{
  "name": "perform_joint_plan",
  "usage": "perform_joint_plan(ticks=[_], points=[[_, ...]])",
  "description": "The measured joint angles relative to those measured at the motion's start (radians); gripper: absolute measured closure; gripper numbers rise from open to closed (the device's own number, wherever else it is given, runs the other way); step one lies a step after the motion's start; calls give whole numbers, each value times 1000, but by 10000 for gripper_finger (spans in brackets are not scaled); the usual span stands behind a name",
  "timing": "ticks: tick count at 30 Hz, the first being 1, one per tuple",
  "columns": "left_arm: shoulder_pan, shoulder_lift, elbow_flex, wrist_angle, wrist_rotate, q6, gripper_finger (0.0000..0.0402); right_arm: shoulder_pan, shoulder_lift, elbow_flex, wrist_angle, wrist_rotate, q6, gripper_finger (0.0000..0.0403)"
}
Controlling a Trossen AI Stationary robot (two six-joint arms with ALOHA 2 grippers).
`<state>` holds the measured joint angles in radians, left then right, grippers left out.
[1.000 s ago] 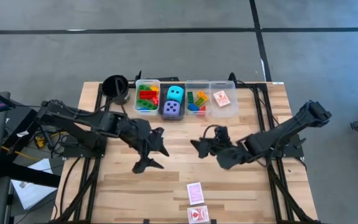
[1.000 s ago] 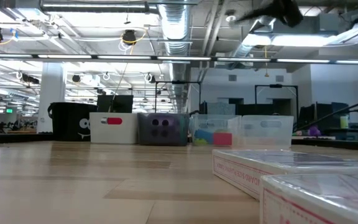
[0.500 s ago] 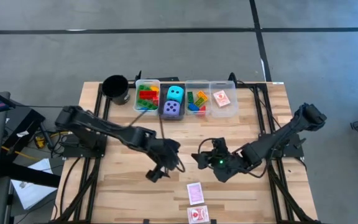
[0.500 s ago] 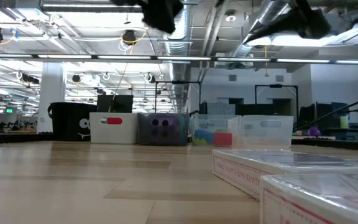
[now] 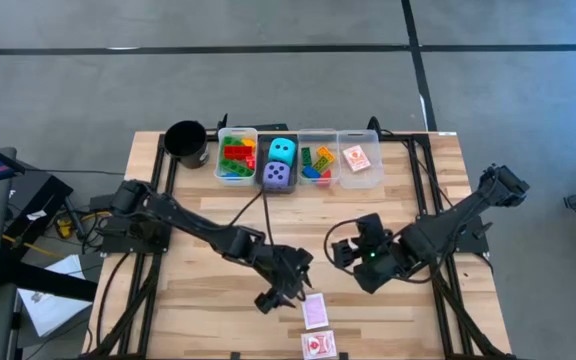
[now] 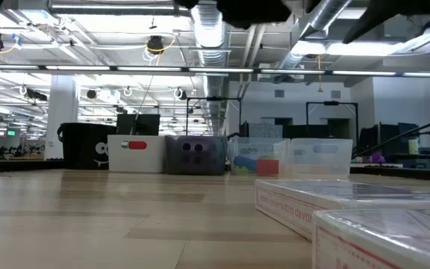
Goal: Pick & Place Toys
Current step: Put the pink deck of cards into the right transparent bin
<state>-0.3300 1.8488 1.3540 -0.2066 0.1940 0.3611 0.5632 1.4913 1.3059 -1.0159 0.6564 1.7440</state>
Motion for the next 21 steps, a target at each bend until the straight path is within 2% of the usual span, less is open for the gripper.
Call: perform_joint_plan(ticks=[3, 7, 12, 16, 19, 21], points=[[-2, -3, 1, 10, -18, -2, 103, 27, 0, 30, -70, -6, 51, 95], [16, -37, 0, -73, -133, -97, 103, 100, 4, 34, -72, -6, 166, 95], [65, -110, 0, -217, -173, -139, 103, 176, 138, 47, -19, -10, 316, 95], [126, -194, 1, -317, -184, -140, 103, 190, 336, 196, -18, -67, 397, 95], [183, -262, 0, -361, -187, -141, 103, 184, 517, 399, -92, -105, 441, 95], [218, -312, 0, -373, -188, -142, 103, 181, 633, 566, -207, -131, 483, 95]])
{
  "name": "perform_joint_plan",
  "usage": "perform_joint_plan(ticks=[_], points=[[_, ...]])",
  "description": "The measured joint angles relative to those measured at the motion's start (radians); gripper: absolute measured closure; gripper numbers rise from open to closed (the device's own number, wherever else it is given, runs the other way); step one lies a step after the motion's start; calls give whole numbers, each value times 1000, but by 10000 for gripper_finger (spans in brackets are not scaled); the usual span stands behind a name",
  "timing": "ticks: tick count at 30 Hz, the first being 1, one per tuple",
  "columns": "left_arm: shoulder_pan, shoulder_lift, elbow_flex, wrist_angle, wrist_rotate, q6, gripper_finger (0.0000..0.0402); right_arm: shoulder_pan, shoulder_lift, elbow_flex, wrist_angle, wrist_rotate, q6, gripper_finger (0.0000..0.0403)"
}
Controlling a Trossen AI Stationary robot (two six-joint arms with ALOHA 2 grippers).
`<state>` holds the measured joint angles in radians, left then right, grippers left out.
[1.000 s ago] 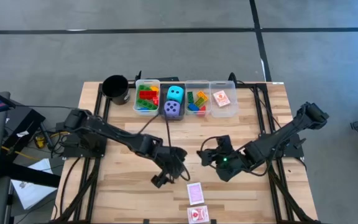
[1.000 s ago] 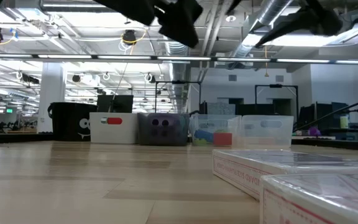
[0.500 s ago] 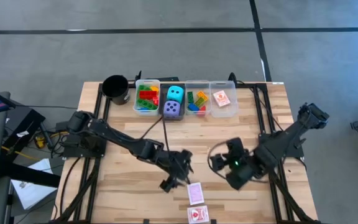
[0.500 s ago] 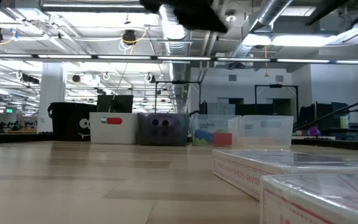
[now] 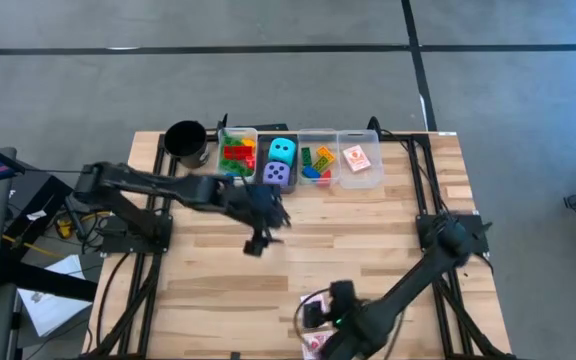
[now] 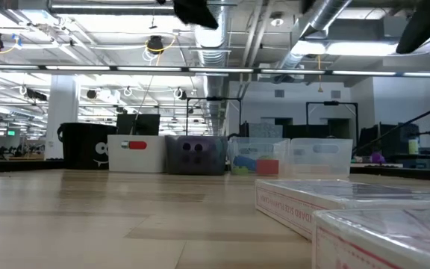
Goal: Pick & Place Toys
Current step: Put the pink deck of cards into the right transparent bin
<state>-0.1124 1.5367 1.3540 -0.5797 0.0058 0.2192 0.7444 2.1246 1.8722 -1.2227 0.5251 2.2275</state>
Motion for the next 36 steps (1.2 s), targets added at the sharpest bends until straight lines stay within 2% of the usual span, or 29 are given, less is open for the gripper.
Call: perform_joint_plan(ticks=[4, 6, 9, 11, 21, 36], points=[[68, -91, 0, 12, 1, 0, 103, -4, 234, 359, -221, -107, 76, 95], [96, -132, 0, 11, 2, 0, 103, -9, 321, 491, -244, -170, 85, 95], [138, -190, 0, 10, 3, 1, 103, -15, 283, 348, -59, -266, 100, 95], [163, -223, 0, 12, 3, 1, 103, -19, 266, 300, -13, -294, 128, 95], [198, -333, 1, -9, 2, 1, 103, -41, 256, 333, -243, -289, 48, 95], [198, -342, 0, -34, 1, 1, 103, -130, 257, 333, -217, -281, -297, 95]])
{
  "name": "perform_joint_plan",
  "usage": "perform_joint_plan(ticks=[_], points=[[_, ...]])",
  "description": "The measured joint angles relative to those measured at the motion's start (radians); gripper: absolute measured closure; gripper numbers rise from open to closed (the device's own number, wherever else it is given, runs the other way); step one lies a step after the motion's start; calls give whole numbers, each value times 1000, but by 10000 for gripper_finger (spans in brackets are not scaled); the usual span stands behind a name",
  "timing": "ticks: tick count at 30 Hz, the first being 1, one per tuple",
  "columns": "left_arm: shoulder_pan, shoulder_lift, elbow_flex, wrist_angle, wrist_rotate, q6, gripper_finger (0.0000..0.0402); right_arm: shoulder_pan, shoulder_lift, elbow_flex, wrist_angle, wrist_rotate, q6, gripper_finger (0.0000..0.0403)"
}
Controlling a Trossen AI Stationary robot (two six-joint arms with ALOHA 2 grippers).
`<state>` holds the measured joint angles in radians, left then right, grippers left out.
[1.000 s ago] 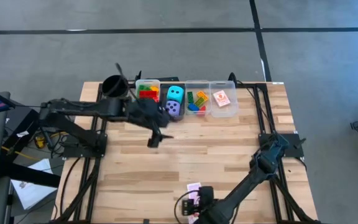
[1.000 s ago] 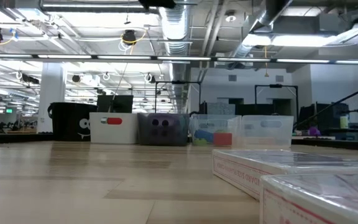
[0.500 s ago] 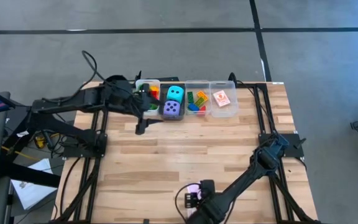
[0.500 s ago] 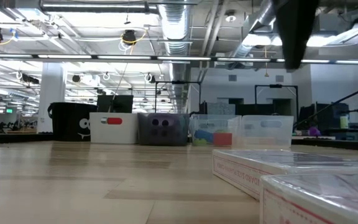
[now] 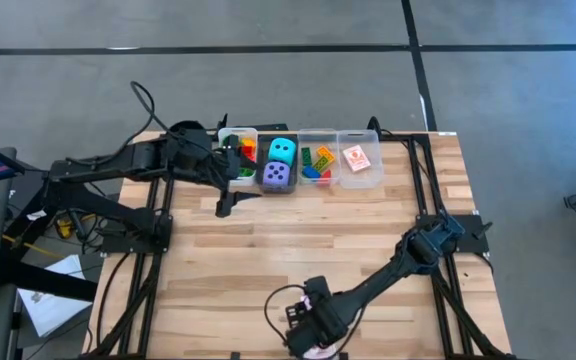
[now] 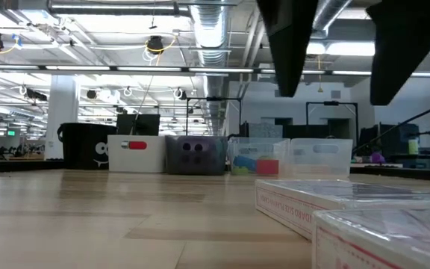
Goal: Pick & Place Toys
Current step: Put the pink deck of cards into the right transparent bin
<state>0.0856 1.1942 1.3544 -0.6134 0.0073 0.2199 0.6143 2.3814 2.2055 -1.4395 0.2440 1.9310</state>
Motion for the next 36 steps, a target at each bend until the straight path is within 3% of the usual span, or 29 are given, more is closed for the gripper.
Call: perform_joint_plan(ticks=[7, 16, 25, 31, 36], points=[[0, 0, 0, 0, 0, 0, 103, -36, 0, 0, 48, -11, -57, 86], [0, 0, 0, 0, 0, 0, 103, -42, 1, -25, 66, -60, -55, 7], [0, 0, 0, 0, 0, 0, 103, -41, 9, -113, 232, -125, -54, 8], [0, 0, 0, 0, 0, 0, 103, -48, 10, -174, 230, -226, -54, 6], [0, 0, 0, 0, 0, 0, 103, -48, 9, -173, 230, -236, -54, 7]])
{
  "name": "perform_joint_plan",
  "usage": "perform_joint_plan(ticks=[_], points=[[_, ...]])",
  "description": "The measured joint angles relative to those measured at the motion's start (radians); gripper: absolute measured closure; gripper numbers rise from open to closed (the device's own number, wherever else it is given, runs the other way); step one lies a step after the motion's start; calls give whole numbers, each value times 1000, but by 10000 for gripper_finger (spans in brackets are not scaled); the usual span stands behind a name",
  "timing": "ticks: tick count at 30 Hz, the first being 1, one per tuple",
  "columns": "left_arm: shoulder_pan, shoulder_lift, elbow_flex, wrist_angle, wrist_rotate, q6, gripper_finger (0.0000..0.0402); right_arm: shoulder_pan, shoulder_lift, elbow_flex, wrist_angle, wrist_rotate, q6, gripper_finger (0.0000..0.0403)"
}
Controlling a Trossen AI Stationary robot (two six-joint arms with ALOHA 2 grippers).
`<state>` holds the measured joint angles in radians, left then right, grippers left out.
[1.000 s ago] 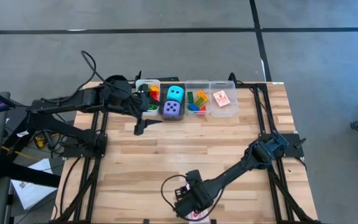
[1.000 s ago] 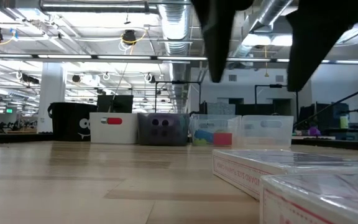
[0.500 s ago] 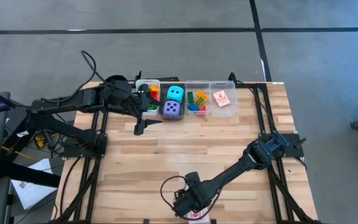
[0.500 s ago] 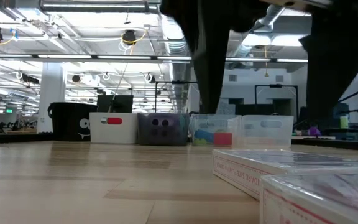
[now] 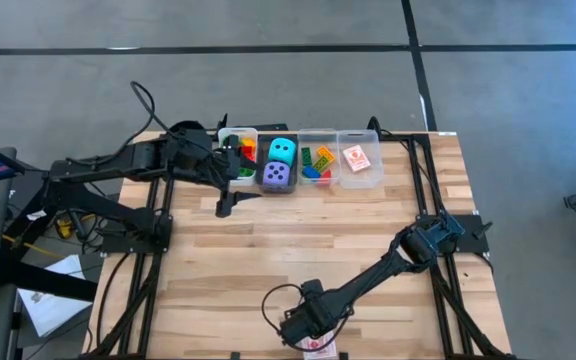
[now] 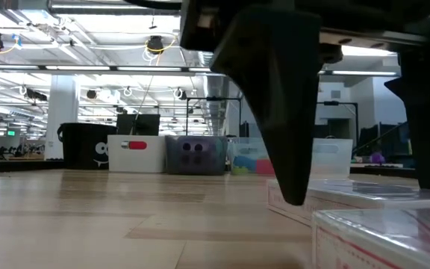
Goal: Pick & Place Toys
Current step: Put the pink deck of cards into the right transparent bin
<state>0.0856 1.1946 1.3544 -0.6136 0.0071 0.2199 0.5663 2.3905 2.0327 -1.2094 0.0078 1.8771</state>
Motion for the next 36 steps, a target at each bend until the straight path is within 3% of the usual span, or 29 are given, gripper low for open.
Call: perform_joint_plan(ticks=[14, 17, 20, 27, 28, 31, 36], points=[[0, 0, 0, 0, 0, 0, 103, -1, 21, 1, 95, -11, 1, 24], [0, 0, 0, 0, 0, 0, 103, -6, 21, 0, 80, -15, 24, 53], [0, 0, 0, 0, 0, 0, 103, -13, 21, 0, 84, -41, 32, 112], [0, 0, 0, 0, 0, 2, 103, -10, 19, 48, 22, -12, 34, 120], [0, 0, 0, 0, 0, 3, 103, -10, 18, 68, -10, -5, 34, 131], [0, 0, 0, 0, 0, 3, 103, -10, 18, 140, -147, 33, 35, 289], [0, 0, 0, 0, 0, 3, 103, -20, 17, 301, -376, 155, 39, 371]])
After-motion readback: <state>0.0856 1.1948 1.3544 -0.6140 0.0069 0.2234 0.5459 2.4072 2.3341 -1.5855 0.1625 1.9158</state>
